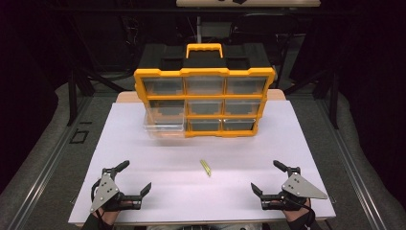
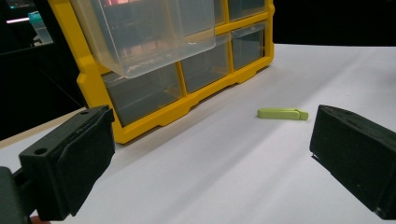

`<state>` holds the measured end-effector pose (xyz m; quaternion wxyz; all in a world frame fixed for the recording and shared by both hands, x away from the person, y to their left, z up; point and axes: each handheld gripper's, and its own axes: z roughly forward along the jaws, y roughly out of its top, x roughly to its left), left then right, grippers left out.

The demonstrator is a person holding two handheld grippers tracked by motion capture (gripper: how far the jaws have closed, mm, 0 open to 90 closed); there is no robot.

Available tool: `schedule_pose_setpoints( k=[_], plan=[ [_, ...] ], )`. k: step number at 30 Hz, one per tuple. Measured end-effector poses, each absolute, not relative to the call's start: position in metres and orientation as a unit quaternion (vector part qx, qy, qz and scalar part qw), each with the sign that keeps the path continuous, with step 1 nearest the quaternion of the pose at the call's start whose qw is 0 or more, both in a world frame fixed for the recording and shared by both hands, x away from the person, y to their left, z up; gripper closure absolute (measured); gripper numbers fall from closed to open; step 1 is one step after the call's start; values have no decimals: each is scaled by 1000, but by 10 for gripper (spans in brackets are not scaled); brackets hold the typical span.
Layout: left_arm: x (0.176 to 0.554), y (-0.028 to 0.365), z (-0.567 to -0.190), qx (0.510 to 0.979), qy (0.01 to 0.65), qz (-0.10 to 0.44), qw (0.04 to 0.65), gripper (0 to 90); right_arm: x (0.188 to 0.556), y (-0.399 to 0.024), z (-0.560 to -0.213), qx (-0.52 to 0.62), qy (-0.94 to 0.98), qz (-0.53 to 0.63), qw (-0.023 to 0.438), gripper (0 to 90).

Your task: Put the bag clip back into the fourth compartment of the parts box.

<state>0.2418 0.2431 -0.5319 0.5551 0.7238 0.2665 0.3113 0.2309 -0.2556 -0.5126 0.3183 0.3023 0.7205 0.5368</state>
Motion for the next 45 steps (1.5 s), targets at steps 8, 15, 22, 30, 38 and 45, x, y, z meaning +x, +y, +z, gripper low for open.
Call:
schedule_pose_setpoints(
  k=[8, 15, 22, 30, 38, 45],
  plan=[
    [242, 243, -532, 724, 268, 312, 553, 3, 234, -255, -510, 302, 720, 539, 314, 0],
    [243, 243, -532, 724, 272, 312, 552, 3, 242, -251, -509, 300, 730, 532, 307, 0],
    [245, 242, -533, 728, 273, 310, 548, 3, 253, -241, -512, 306, 744, 519, 288, 0],
    [247, 242, -535, 727, 276, 309, 547, 3, 263, -231, -513, 314, 754, 509, 272, 0],
    [247, 239, -534, 732, 271, 307, 545, 4, 274, -214, -517, 315, 770, 495, 252, 0],
    [246, 240, -535, 734, 270, 309, 541, 3, 277, -204, -517, 318, 777, 485, 244, 0]
  ],
)
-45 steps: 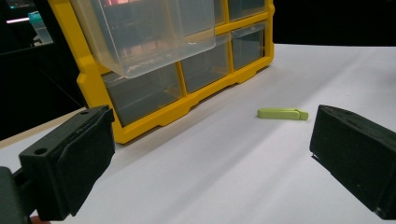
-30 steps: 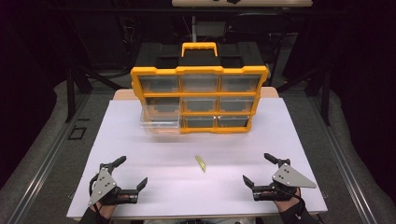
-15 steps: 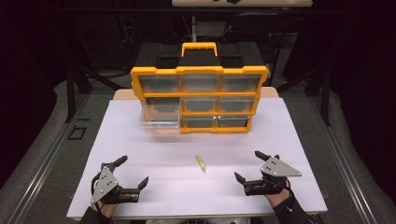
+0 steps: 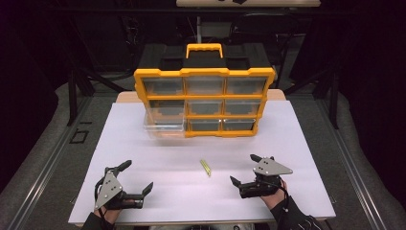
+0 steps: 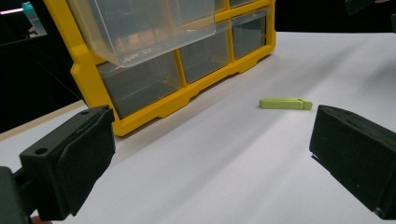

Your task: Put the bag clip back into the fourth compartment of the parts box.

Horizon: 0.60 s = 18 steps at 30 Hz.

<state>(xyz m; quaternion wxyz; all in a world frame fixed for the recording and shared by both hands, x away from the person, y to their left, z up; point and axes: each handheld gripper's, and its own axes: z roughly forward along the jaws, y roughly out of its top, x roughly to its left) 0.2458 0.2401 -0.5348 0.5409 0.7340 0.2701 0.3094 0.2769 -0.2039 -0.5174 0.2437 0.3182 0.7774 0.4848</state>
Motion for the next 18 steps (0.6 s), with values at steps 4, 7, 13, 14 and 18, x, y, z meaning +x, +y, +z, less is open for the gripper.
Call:
schedule_pose_setpoints(
  k=[4, 7, 13, 14, 18],
  plan=[
    [247, 240, -535, 735, 269, 310, 540, 3, 282, -198, -517, 325, 781, 479, 236, 0],
    [247, 240, -535, 737, 269, 310, 538, 2, 285, -195, -517, 330, 783, 473, 233, 0],
    [248, 239, -535, 739, 271, 310, 534, 2, 289, -181, -518, 333, 794, 459, 221, 0],
    [248, 240, -535, 737, 274, 310, 535, 2, 290, -179, -517, 334, 795, 458, 218, 0],
    [249, 239, -535, 740, 273, 310, 531, 2, 292, -173, -516, 332, 799, 452, 218, 0]
  ],
)
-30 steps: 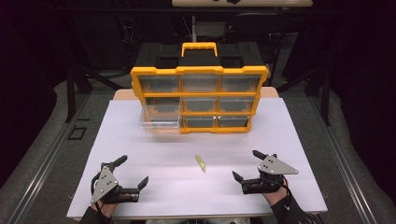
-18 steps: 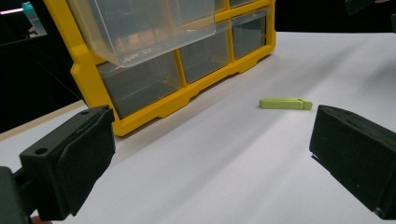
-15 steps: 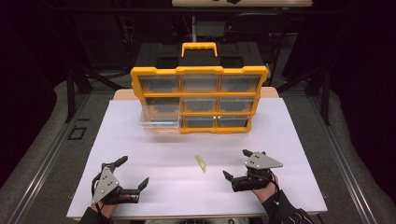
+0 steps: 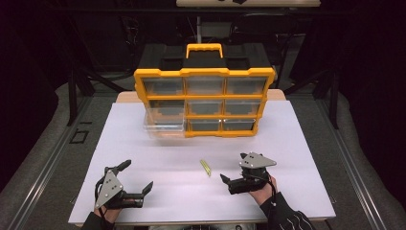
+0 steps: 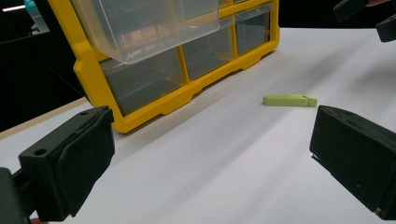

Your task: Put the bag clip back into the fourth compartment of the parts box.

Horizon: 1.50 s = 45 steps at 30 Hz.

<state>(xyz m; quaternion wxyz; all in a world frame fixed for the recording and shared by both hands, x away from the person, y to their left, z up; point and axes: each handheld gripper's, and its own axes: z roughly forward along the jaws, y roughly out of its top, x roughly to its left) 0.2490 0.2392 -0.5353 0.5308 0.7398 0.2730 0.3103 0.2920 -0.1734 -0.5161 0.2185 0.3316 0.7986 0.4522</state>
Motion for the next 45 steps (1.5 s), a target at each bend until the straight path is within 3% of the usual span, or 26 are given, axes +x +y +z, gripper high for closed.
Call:
schedule_pose_setpoints(
  k=[28, 45],
  plan=[
    [249, 237, -535, 744, 269, 310, 528, 0, 326, -114, -510, 356, 840, 366, 184, 0],
    [249, 237, -535, 749, 268, 308, 522, 0, 342, -103, -509, 361, 857, 331, 161, 0]
  ],
)
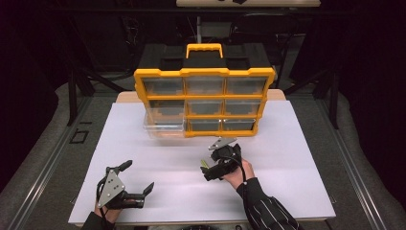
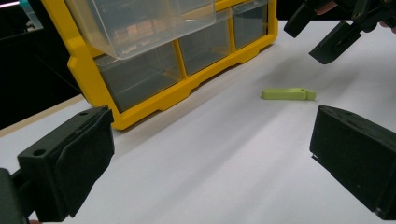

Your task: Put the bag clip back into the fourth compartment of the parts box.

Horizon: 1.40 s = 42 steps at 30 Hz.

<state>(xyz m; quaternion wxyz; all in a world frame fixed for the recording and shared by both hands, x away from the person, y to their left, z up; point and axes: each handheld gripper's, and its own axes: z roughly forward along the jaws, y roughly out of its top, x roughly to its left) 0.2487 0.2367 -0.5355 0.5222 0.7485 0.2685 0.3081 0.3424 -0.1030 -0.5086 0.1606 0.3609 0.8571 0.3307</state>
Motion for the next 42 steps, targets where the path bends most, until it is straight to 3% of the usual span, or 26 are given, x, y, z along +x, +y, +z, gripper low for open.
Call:
schedule_pose_setpoints(
  k=[8, 13, 28, 40, 42],
  plan=[
    [249, 236, -535, 751, 267, 306, 520, 0, 345, -94, -508, 358, 863, 318, 159, 0],
    [250, 234, -536, 757, 267, 303, 514, 0, 349, -89, -507, 362, 871, 296, 150, 46],
    [251, 234, -536, 757, 268, 302, 513, 0, 358, -73, -514, 369, 892, 228, 129, 336],
    [251, 234, -536, 757, 271, 301, 512, 1, 362, -65, -522, 373, 899, 198, 115, 509],
    [251, 234, -536, 757, 272, 301, 512, 1, 361, -64, -523, 374, 899, 202, 104, 578]
  ],
)
